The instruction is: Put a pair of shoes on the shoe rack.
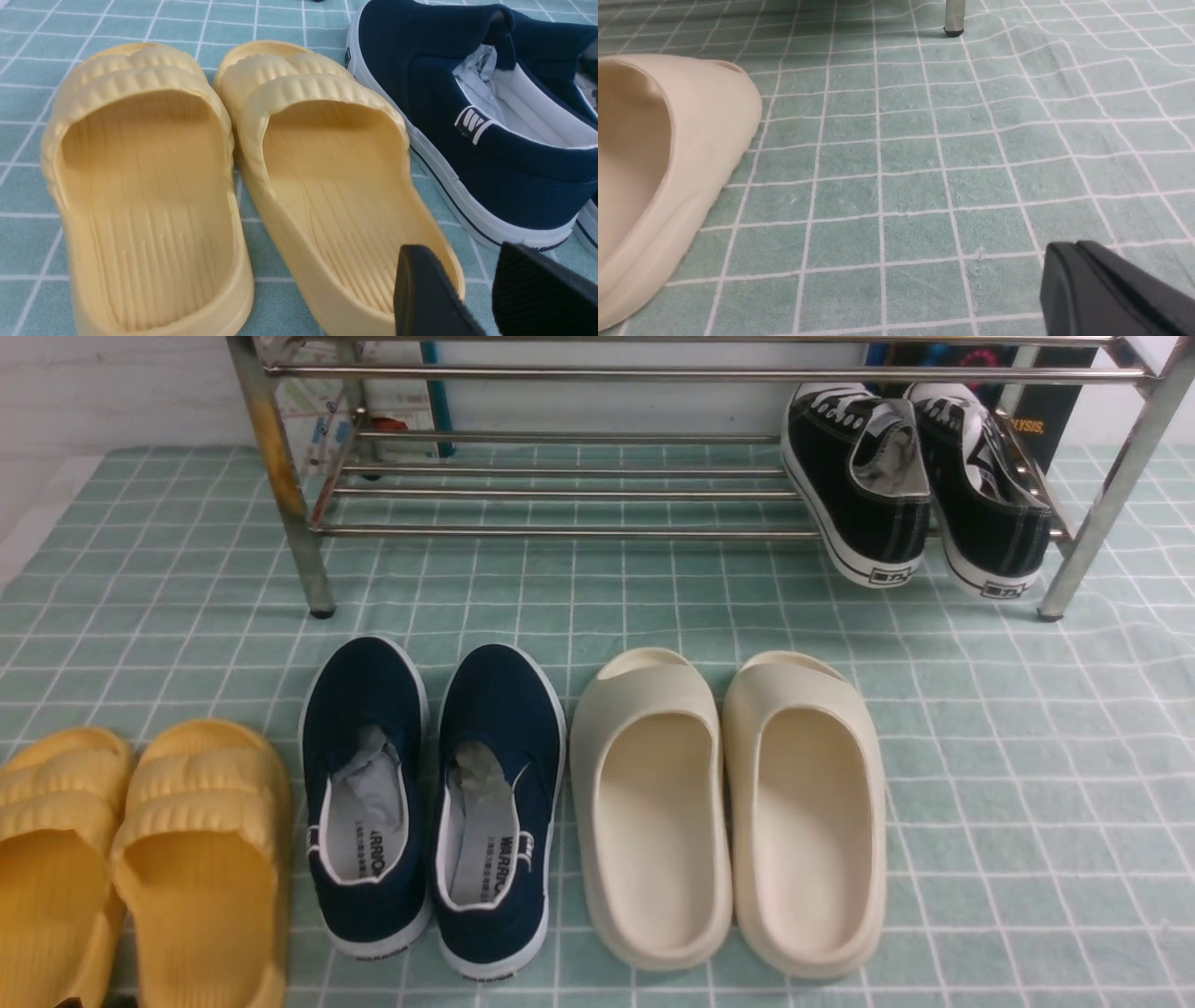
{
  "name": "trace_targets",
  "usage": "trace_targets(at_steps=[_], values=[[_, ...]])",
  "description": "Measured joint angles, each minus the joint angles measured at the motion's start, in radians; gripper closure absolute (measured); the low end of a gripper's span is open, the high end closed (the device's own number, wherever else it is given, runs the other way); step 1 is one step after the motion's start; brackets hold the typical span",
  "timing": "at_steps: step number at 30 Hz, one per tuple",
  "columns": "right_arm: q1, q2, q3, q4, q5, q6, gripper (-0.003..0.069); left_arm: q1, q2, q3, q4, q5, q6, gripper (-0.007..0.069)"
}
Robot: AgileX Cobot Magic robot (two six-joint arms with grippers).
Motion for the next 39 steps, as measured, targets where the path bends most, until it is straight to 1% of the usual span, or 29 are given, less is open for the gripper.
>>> trace_targets(at_steps=[9, 39], values=[[0.000, 0.000, 0.000, 0.023, 0.000, 0.039, 0.0663, 0.000, 0.000, 0.000, 0.000, 0.000, 0.000, 0.0386], [0.003, 0.000, 0.000, 0.023, 0.000, 0.048, 0.0651, 0.000, 0.000, 0.000, 0.000, 0.000, 0.000, 0.0386]])
